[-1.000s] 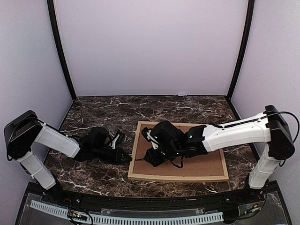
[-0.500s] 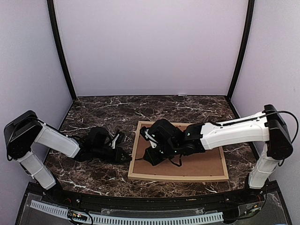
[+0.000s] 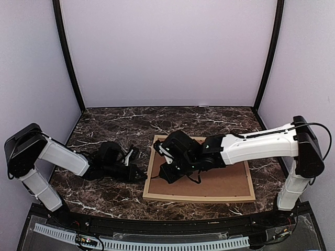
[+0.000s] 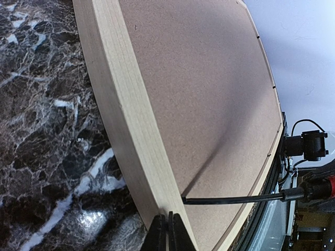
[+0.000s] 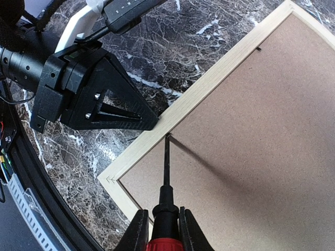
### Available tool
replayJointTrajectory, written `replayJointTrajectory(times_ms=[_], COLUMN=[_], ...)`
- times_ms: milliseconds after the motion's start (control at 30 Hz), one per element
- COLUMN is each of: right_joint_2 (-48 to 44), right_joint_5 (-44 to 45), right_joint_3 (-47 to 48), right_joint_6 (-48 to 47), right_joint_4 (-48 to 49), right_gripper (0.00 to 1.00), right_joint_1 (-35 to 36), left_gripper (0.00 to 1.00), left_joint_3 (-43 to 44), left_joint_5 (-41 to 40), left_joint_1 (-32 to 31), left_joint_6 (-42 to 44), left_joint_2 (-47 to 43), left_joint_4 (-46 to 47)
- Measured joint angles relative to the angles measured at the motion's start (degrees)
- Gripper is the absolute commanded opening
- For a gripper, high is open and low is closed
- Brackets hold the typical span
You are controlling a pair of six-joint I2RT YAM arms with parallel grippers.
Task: Take the photo out of the frame
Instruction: Release the fastener from the backboard.
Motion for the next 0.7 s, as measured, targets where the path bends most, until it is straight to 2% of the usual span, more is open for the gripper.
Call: replayJointTrajectory(times_ms=[433,600,700], right_joint_2=[4.2,3.8,1.5], right_joint_5=[0.1,0.1,0.1], right_joint_3=[8.8,8.2,3.4], right_joint_6=[-4.3,-4.5,-4.0], right_joint_4=[-8.2,-7.8,-3.8], right_gripper=[0.0,0.0,0.0], right_joint_1=[-0.1,-0.1,-0.1], left_gripper=[0.04,0.04,0.04], left_joint_3=[-0.1,-0.5,-0.5], left_joint_5=[-0.4,-0.9,-2.0], left_joint_1=[-0.1,-0.2,-0.7], left_joint_6=[-0.3,-0.9,-1.0], left_joint_2=[0.3,0.2,-0.3], left_joint_4=[0.9,1.5,1.3])
